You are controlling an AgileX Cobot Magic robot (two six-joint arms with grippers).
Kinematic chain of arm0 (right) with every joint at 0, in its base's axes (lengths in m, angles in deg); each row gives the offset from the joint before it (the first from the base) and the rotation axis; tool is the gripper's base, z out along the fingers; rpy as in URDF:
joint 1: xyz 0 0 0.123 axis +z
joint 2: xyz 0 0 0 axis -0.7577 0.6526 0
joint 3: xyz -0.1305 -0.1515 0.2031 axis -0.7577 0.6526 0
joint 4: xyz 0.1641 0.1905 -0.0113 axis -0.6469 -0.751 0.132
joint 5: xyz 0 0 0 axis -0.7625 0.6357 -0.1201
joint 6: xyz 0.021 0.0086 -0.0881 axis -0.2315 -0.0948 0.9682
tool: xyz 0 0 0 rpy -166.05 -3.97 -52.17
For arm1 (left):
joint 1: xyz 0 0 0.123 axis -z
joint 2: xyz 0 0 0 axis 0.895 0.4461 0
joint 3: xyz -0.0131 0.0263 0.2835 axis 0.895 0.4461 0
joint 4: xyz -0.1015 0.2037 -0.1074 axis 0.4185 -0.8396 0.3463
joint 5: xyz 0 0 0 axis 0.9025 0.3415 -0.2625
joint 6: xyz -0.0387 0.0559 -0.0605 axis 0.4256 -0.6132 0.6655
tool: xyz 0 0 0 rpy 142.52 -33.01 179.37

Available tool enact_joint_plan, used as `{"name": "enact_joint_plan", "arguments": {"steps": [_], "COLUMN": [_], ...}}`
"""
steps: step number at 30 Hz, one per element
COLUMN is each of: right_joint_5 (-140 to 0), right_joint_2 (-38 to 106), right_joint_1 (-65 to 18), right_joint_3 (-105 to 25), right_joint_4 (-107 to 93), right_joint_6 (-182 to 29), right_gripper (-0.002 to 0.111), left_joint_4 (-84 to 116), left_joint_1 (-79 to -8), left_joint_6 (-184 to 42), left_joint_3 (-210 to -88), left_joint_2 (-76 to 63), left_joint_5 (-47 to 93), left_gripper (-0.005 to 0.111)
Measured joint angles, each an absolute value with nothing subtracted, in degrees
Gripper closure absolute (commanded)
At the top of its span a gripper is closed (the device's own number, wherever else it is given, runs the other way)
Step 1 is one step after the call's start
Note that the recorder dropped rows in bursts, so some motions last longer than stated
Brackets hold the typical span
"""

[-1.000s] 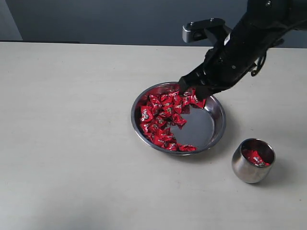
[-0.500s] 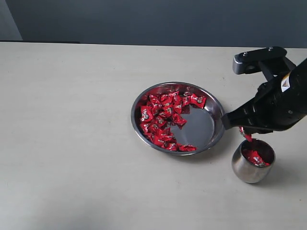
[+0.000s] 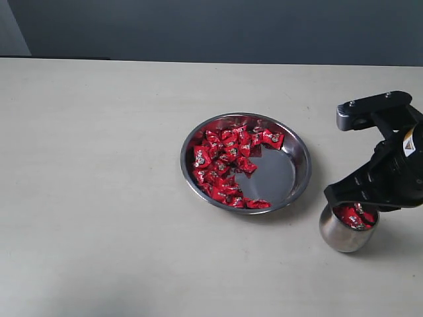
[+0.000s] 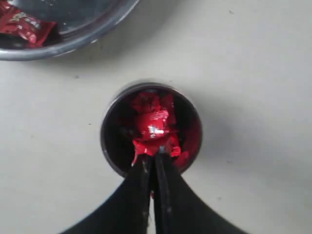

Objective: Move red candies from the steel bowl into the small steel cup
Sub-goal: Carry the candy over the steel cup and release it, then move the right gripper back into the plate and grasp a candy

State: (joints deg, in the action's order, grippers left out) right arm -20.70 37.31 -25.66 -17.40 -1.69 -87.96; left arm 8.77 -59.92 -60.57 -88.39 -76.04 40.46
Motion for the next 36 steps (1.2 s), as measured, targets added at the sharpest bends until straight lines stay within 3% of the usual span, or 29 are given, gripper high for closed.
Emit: {"name": "enact_joint_plan", "arguments": {"steps": [6, 12, 23, 29, 33, 36], "right_joint_5": [-21.98, -23.81, -27.81, -33.18, -34.23, -34.73], "right_joint_2": [37.31, 37.31, 37.31, 37.72, 40.76, 45.18], "right_joint_1": [-25.66, -25.66, -25.66, -25.66, -25.66, -25.66], "right_joint_3": [-17.30, -17.30, -17.30, -20.50, -23.87, -26.82], "right_joint_4": [2.04, 2.11, 1.06, -11.65, -19.76, -22.69], "right_joint_6": [-90.68, -90.89, -90.58, -77.37, -68.04, -63.58], "right_gripper": [0.105, 0.086, 0.086, 0.085, 0.073, 0.071], "left_joint_4": [8.77, 8.77, 8.77, 8.77, 8.77, 8.77], "left_joint_1": [-59.92, -59.92, -59.92, -59.92, -59.92, -59.92], "left_joint_6": [-60.57, -60.57, -60.57, -60.57, -60.57, -60.57], "left_joint_3": [-88.39, -88.39, -88.39, -88.39, -88.39, -88.39], "left_joint_2": [-76.04, -76.04, -76.04, -76.04, -76.04, -76.04], "left_joint_5": [40.46, 40.46, 40.46, 40.46, 40.46, 40.46], "left_gripper": [0.106, 0.106, 0.106, 0.106, 0.106, 0.106]}}
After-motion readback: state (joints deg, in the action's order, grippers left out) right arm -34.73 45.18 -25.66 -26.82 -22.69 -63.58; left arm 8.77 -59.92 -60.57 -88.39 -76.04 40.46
